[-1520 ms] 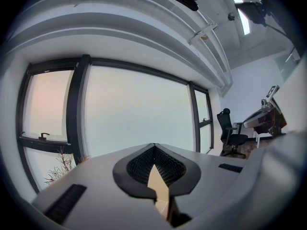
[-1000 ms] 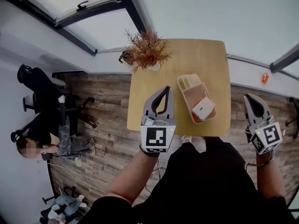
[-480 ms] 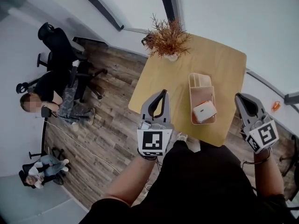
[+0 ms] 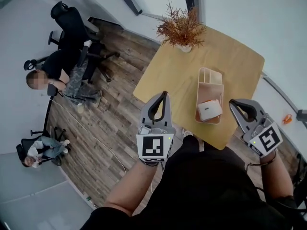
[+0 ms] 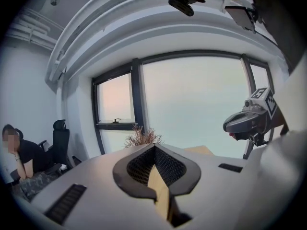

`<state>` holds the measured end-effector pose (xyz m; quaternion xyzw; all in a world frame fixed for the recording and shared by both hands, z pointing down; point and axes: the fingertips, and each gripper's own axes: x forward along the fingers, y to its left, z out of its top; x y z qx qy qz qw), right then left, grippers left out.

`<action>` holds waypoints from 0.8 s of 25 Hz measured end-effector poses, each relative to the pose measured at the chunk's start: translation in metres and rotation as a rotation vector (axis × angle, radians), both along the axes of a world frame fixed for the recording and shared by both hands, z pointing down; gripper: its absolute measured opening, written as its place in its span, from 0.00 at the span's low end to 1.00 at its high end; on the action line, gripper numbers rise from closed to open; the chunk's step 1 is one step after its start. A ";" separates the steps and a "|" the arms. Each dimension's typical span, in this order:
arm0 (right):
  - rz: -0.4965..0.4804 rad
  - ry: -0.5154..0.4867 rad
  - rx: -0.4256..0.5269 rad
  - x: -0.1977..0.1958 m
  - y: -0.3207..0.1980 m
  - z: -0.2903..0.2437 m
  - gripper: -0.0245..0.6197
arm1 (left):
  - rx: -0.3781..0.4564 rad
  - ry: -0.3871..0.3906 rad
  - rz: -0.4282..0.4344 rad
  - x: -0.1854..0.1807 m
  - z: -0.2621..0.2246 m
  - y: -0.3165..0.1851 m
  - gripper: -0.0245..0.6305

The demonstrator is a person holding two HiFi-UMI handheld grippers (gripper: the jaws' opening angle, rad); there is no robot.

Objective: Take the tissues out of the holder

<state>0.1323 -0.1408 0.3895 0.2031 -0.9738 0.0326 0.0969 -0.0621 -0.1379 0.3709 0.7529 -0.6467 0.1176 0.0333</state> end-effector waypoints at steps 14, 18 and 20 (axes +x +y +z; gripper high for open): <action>-0.214 0.090 -0.026 -0.029 0.021 0.057 0.43 | -0.051 0.018 -0.064 -0.024 0.049 0.004 0.04; -0.276 0.149 -0.036 -0.031 0.021 0.081 0.51 | -0.021 0.019 -0.076 -0.026 0.052 -0.009 0.04; -0.311 0.206 -0.044 -0.029 0.020 0.095 0.52 | -0.026 0.014 -0.076 -0.029 0.056 -0.016 0.04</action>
